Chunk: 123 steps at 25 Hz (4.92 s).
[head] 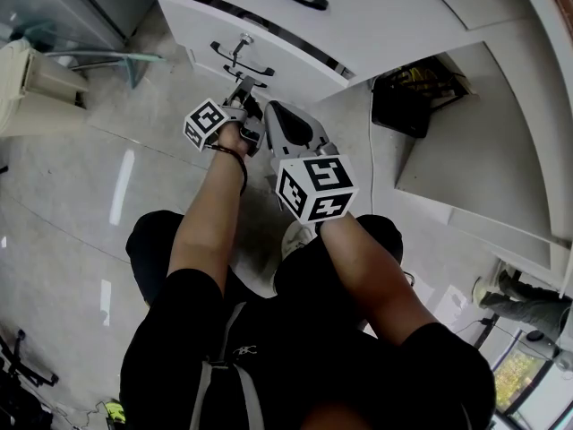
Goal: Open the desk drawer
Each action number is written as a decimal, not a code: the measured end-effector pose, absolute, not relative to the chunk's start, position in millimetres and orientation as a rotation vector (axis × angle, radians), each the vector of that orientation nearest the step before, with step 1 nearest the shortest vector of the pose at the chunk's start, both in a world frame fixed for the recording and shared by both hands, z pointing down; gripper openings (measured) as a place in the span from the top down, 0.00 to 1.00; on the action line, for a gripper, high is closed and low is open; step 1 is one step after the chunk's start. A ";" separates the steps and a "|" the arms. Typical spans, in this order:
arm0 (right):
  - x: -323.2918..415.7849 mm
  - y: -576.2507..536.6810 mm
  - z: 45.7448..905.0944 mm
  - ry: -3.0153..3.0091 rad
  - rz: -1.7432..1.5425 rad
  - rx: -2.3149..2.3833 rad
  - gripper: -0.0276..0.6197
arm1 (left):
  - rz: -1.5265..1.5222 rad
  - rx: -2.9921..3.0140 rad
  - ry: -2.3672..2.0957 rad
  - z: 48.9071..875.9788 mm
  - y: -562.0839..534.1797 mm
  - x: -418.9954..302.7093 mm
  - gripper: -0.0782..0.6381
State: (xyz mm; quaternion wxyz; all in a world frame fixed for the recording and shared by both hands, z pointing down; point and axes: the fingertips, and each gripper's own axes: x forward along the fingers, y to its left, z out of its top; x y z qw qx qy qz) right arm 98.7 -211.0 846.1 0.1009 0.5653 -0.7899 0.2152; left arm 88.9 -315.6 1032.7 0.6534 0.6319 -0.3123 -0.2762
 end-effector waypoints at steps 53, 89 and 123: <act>25.5 -228.1 825.3 -2.437 0.641 1.627 0.96 | -0.354 1.496 -0.797 1035.5 -218.5 -6.1 0.71; -59.6 -221.6 571.5 -2.458 0.468 1.523 0.96 | 0.428 2.192 -1.664 601.7 -194.5 -195.9 0.90; -35.5 -167.2 131.7 -2.619 0.249 1.592 0.96 | 0.264 2.375 -1.706 138.4 -162.4 -127.5 0.90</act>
